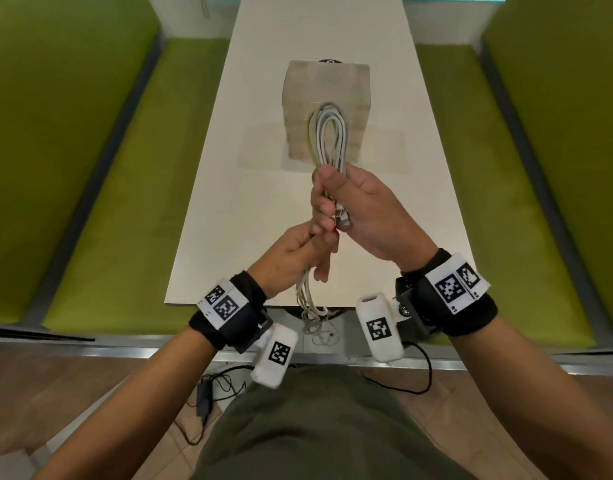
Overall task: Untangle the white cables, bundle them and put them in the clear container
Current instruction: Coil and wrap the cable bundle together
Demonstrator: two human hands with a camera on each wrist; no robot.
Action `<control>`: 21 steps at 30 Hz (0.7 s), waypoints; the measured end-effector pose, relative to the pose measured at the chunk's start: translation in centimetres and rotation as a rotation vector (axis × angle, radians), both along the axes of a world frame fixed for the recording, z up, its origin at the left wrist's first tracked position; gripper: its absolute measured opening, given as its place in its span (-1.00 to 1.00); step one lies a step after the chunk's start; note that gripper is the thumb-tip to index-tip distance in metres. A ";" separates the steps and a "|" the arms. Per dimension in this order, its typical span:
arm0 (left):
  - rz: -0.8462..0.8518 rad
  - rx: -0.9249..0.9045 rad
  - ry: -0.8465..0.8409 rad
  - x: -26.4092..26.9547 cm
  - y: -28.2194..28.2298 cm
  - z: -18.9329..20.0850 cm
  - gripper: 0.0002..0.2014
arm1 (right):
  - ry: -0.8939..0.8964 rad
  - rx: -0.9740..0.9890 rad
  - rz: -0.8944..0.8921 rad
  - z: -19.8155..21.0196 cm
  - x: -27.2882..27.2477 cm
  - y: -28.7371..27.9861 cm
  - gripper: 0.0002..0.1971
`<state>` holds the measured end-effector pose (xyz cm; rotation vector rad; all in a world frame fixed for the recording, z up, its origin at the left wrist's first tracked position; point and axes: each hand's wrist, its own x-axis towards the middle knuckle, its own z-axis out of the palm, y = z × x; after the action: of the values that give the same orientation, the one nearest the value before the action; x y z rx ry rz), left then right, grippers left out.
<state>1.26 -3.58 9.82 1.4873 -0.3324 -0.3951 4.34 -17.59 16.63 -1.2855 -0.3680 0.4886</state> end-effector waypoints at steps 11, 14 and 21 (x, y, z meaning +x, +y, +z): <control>-0.061 0.163 0.099 -2.4 1.3 -3.7 -0.67 | -0.016 0.094 -0.026 1.4 -0.3 -0.6 -0.74; -0.038 0.090 0.080 -2.1 0.7 -2.3 -0.82 | 0.003 0.072 -0.017 0.7 -0.6 -0.2 -0.74; 0.022 0.020 0.045 -1.7 -0.4 -1.5 -0.78 | -0.035 0.020 -0.014 0.6 -1.2 -0.1 -0.76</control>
<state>-0.41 -4.00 8.27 1.4982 -0.2775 -0.4146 3.18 -17.65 17.24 -1.2776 -0.3921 0.4504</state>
